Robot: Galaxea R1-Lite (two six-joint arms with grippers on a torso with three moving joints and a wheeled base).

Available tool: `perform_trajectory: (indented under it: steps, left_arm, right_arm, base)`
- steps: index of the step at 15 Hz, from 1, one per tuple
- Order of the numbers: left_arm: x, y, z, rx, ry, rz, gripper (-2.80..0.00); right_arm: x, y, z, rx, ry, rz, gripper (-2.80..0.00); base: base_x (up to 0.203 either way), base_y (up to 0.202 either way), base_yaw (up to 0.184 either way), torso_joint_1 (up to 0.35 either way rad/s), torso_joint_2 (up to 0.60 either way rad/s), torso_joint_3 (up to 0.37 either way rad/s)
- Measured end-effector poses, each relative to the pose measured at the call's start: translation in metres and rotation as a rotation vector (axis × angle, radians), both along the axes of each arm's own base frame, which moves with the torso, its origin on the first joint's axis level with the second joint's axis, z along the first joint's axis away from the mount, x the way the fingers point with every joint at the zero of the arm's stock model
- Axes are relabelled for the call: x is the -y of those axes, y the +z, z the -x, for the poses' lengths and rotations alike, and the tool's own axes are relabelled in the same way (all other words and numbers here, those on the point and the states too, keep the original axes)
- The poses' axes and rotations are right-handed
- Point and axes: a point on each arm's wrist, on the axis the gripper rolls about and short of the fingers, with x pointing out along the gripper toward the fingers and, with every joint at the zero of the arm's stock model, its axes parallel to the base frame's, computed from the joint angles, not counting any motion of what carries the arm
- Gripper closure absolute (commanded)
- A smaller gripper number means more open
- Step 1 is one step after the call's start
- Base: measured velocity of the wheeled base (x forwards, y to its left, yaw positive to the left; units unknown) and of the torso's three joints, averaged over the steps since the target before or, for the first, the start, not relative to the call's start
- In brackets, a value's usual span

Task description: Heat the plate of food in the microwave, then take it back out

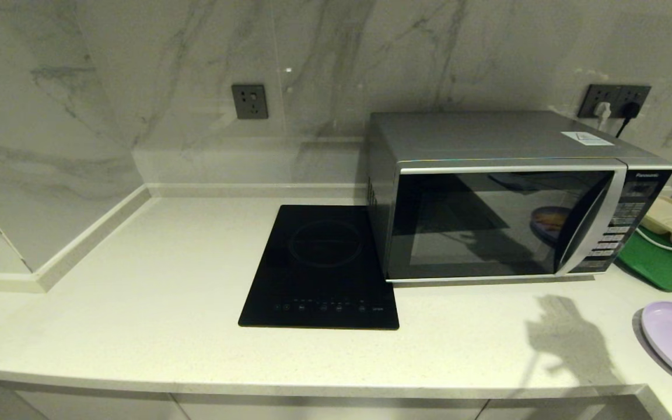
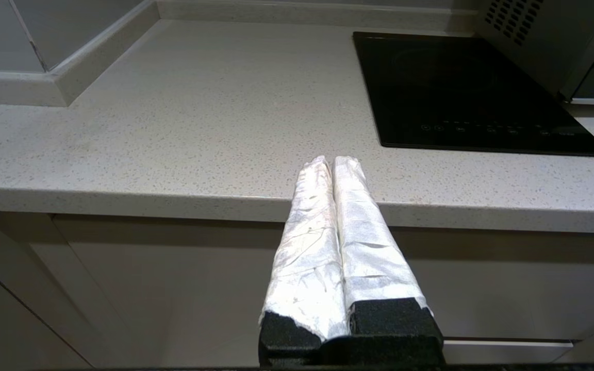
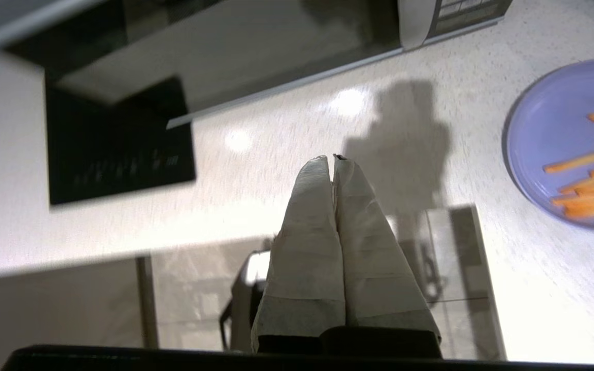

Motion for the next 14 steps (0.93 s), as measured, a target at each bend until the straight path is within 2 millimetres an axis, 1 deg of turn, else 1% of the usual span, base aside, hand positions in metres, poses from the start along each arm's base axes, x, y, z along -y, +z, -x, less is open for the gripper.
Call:
perform_trajectory:
  steps: [3,5,6,7,8,9,11,14]
  left_arm:
    - [0.000,0.000,0.000,0.001,0.000,0.000,0.00]
    - [0.000,0.000,0.000,0.000,0.000,0.000,0.00]
    - [0.000,0.000,0.000,0.000,0.000,0.000,0.00]
    - [0.000,0.000,0.000,0.000,0.000,0.000,0.00]
    - [0.000,0.000,0.000,0.000,0.000,0.000,0.00]
    - [0.000,0.000,0.000,0.000,0.000,0.000,0.00]
    - [0.000,0.000,0.000,0.000,0.000,0.000,0.00]
    - [0.000,0.000,0.000,0.000,0.000,0.000,0.00]
  right_arm:
    - [-0.015,0.016,0.082,0.078,0.057,0.066,0.00]
    - [-0.026,0.017,0.142,0.146,0.078,0.111,0.00]
    - [-0.031,0.014,0.169,0.166,0.089,0.133,0.00]
    - [-0.035,0.008,0.195,0.176,0.101,0.155,0.00]
    - [-0.039,-0.001,0.217,0.178,0.111,0.169,0.00]
    - [-0.042,-0.010,0.234,0.186,0.117,0.179,0.00]
    - [-0.045,-0.033,0.268,0.219,0.142,0.200,0.00]
    - [-0.040,-0.078,0.307,0.233,0.163,0.232,0.00]
  base:
    - [0.000,0.000,0.000,0.000,0.00,0.000]
    - [0.000,0.000,0.000,0.000,0.00,0.000]
    - [0.000,0.000,0.000,0.000,0.00,0.000]
    - [0.000,0.000,0.000,0.000,0.00,0.000]
    - [0.000,0.000,0.000,0.000,0.00,0.000]
    - [0.000,0.000,0.000,0.000,0.00,0.000]
    - [0.000,0.000,0.000,0.000,0.00,0.000]
    - [0.000,0.000,0.000,0.000,0.00,0.000]
